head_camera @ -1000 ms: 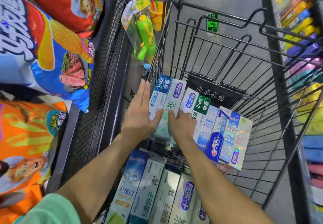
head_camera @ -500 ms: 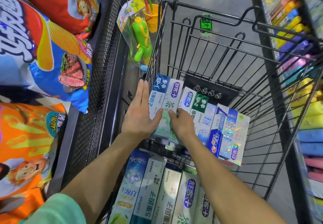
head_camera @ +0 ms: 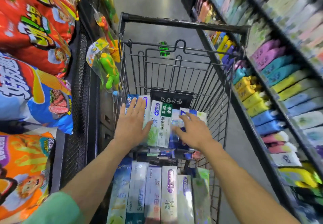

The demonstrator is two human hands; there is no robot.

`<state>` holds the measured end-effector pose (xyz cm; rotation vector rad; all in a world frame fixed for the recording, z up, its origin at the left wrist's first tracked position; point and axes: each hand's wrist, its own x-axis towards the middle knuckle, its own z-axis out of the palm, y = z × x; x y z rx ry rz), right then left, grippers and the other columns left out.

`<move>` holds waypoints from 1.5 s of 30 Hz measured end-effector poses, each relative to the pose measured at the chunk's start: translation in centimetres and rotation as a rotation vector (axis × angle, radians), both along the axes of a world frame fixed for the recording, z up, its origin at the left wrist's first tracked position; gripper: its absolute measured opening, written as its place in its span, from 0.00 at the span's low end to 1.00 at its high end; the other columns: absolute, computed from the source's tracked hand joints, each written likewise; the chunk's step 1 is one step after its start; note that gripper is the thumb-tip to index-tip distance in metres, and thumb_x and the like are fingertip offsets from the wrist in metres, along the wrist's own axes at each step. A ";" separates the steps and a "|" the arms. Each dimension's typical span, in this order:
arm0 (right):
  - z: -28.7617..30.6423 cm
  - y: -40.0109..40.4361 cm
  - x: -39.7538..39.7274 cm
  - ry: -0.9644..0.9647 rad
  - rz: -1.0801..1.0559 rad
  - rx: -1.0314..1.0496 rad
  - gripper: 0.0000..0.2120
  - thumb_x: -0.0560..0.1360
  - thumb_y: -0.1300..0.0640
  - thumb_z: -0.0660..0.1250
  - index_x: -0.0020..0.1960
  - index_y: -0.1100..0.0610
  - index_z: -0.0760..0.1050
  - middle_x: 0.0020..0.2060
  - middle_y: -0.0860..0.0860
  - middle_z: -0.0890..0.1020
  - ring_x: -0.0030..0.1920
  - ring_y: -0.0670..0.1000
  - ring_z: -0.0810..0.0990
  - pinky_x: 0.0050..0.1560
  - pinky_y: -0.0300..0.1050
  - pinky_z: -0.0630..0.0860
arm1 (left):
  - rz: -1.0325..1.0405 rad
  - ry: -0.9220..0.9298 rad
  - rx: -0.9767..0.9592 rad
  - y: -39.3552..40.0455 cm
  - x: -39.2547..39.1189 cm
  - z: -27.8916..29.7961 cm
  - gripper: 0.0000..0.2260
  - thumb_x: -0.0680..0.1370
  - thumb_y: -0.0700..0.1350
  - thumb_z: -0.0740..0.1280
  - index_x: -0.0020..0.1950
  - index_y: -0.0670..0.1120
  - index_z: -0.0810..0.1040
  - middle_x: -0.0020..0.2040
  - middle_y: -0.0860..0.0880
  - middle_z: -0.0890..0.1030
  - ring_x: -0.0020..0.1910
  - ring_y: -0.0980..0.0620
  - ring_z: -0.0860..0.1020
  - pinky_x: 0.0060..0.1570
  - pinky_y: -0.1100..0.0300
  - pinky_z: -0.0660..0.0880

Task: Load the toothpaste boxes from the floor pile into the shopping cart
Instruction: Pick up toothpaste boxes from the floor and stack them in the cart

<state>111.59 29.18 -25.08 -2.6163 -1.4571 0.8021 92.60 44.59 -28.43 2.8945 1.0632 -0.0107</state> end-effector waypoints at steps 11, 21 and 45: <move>12.8 -25.7 1.9 -0.367 -0.399 -0.019 0.56 0.63 0.23 0.27 0.82 0.52 0.54 0.81 0.55 0.54 0.81 0.56 0.51 0.78 0.56 0.49 | -0.545 -0.098 0.067 -20.1 13.7 13.4 0.40 0.77 0.66 0.41 0.80 0.43 0.63 0.77 0.43 0.68 0.77 0.44 0.65 0.76 0.43 0.58; 18.4 -58.2 -10.5 -0.518 -0.860 0.014 0.48 0.70 0.27 0.37 0.78 0.55 0.63 0.78 0.58 0.63 0.77 0.60 0.60 0.76 0.58 0.57 | -1.074 -0.230 0.141 -49.1 11.4 20.2 0.32 0.78 0.64 0.57 0.69 0.40 0.76 0.63 0.41 0.80 0.61 0.41 0.78 0.62 0.43 0.74; 20.4 -101.4 -55.6 -0.648 -2.061 -0.325 0.40 0.77 0.29 0.49 0.78 0.55 0.62 0.76 0.57 0.66 0.75 0.60 0.64 0.73 0.55 0.61 | -2.249 -0.268 0.096 -109.5 -9.3 21.3 0.39 0.77 0.68 0.41 0.79 0.45 0.64 0.75 0.45 0.71 0.74 0.43 0.68 0.72 0.44 0.63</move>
